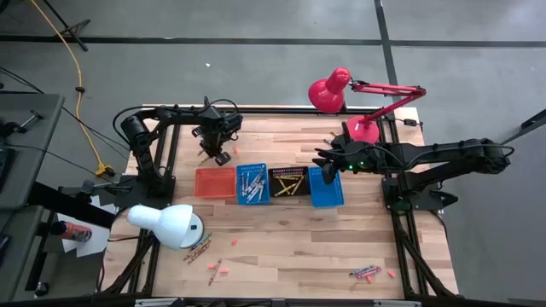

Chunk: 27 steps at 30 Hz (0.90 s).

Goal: Sort crayons
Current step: Put the top left yellow crayon into the black bin

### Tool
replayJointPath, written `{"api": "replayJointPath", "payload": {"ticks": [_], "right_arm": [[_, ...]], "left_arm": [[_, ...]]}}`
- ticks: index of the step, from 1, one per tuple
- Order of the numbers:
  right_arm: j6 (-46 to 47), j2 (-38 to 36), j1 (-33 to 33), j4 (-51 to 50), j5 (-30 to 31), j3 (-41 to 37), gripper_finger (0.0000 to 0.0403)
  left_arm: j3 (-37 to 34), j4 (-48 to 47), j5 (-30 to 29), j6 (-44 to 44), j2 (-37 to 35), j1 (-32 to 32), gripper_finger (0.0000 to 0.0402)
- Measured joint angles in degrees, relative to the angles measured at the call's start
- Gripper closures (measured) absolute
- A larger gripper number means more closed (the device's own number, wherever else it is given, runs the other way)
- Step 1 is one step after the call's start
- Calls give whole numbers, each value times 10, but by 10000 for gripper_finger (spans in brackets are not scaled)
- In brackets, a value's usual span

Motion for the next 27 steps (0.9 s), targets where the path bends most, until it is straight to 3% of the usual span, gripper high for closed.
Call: {"api": "replayJointPath", "payload": {"ticks": [12, 27], "right_arm": [[0, 0, 0, 0, 0, 0, 245], [13, 0, 0, -1, 0, 0, 245]], "left_arm": [[5, 1, 25, 9, -7, 1, 400], [58, 28, 89, 39, -84, 1, 401]]}}
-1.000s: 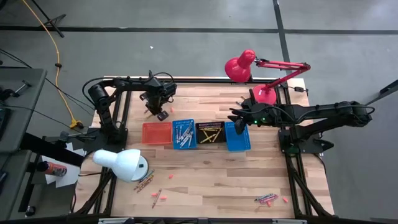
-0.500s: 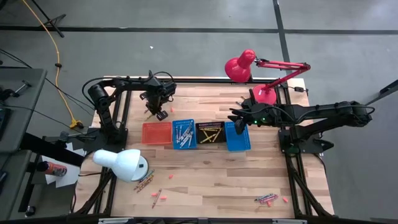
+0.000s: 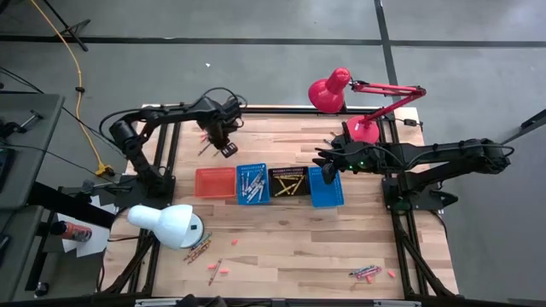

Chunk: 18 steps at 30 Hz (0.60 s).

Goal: Sort crayons
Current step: Put the top left yellow crayon into the black bin

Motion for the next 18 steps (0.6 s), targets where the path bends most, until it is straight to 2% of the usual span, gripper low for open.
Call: {"api": "replayJointPath", "payload": {"ticks": [5, 10, 18], "right_arm": [[-3, 0, 0, 0, 0, 0, 245], [-6, 0, 0, 1, 0, 0, 245], [-30, 0, 0, 17, -4, 0, 245]], "left_arm": [[1, 68, 65, -40, -58, -15, 401], [1, 201, 72, -104, -129, -79, 401], [-72, 523, 49, -156, -235, -229, 401]]}}
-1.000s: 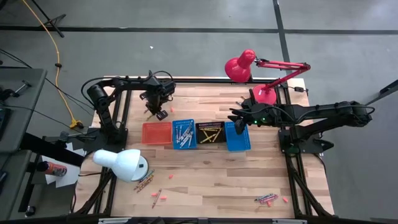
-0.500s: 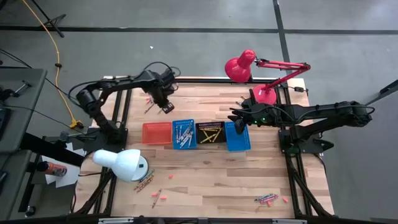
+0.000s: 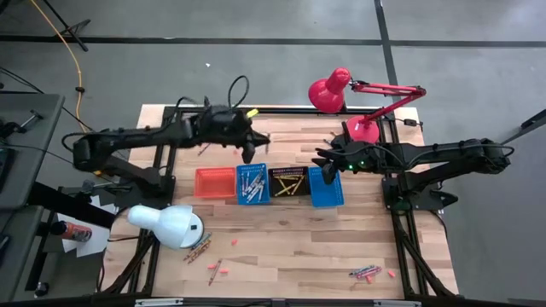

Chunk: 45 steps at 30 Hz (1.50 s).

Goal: Sort crayons
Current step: Put the top left yellow crayon into the black bin

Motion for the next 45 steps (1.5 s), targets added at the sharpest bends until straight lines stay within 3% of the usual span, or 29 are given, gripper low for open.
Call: {"api": "replayJointPath", "payload": {"ticks": [7, 11, 22, 31, 38, 45], "right_arm": [[-77, 0, 0, 121, -68, 0, 245], [-130, 0, 0, 194, -118, 0, 245], [-151, 0, 0, 220, -123, 0, 245], [-151, 0, 0, 223, -123, 0, 245], [-151, 0, 0, 224, -112, 0, 245], [-151, 0, 0, 220, -111, 0, 245]], "left_arm": [[-89, 228, -109, -19, -42, -122, 401], [-101, 235, -160, -11, -42, -154, 401], [-100, 236, -164, -3, -34, -146, 401], [-47, 200, -153, 0, 106, -147, 401], [40, 68, -133, 7, 259, -149, 401], [72, 31, -133, 21, 307, -148, 389]]}}
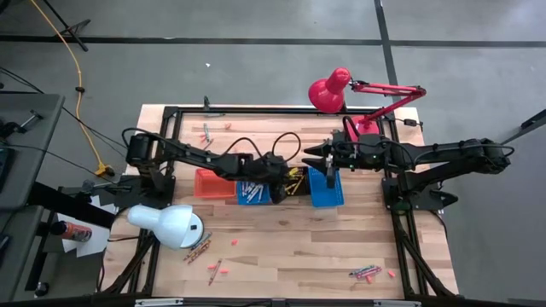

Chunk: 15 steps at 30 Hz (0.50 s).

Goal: Sort crayons
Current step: Put the top left yellow crayon into the black bin, then put the right yellow crayon into the black bin

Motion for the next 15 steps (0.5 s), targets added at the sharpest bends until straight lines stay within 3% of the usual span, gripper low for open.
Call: {"api": "replayJointPath", "payload": {"ticks": [6, 15], "right_arm": [[0, 0, 0, -2, 0, 0, 245], [-4, 0, 0, -5, 1, 0, 245]], "left_arm": [[0, -6, 0, 34, -1, 0, 356], [0, -59, 0, 30, -59, 0, 256]]}}
